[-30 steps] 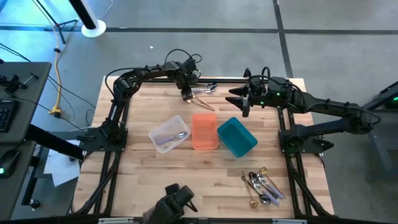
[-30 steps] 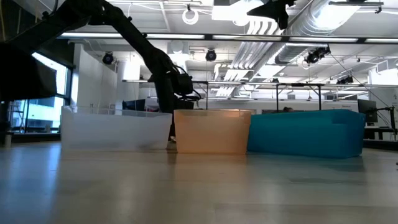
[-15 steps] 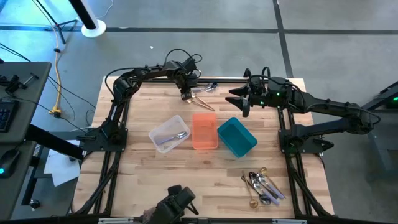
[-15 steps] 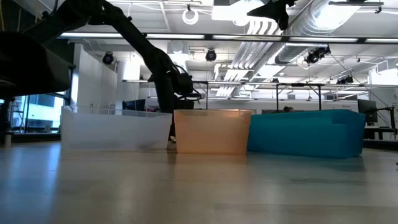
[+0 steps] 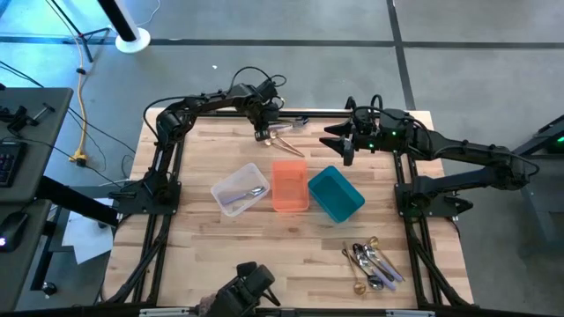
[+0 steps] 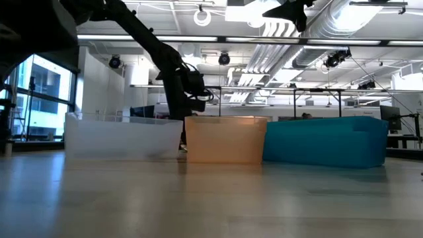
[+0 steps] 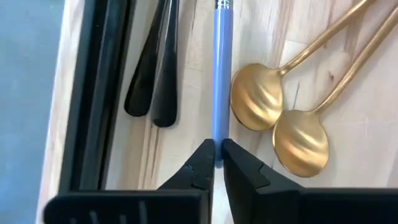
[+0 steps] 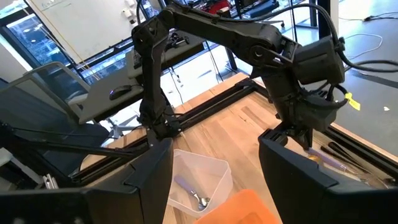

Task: Sort silverware by color (type)
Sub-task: Put the purple spoon into the white bin

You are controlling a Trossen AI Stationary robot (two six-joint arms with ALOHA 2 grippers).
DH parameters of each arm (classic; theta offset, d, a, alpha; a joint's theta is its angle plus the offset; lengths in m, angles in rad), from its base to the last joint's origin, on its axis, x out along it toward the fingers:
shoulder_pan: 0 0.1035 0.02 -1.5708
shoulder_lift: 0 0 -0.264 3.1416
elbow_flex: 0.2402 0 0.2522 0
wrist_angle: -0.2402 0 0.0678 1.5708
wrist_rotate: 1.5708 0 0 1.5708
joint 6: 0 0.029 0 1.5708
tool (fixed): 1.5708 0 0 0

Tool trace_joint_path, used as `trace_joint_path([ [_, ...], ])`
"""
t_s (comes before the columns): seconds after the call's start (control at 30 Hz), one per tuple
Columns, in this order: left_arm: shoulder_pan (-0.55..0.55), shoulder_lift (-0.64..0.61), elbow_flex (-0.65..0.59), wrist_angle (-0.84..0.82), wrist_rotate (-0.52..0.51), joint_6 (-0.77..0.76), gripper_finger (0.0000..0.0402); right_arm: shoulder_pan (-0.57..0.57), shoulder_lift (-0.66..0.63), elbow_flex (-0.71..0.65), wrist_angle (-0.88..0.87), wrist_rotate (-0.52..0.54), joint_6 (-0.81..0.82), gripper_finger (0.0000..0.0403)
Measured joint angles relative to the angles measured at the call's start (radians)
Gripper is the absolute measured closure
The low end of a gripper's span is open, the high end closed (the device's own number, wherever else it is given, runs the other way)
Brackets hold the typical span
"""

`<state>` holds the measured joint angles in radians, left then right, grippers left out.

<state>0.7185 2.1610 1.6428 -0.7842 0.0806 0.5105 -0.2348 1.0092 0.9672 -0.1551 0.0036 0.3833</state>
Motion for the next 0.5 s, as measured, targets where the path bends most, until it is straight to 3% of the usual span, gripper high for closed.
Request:
trace_joint_path([
  [0.5, -0.019, -0.001, -0.007, -0.098, 0.007, 0.011, 0.0401, 0.000, 0.000, 0.000, -0.006, 0.000, -0.006, 0.0180],
])
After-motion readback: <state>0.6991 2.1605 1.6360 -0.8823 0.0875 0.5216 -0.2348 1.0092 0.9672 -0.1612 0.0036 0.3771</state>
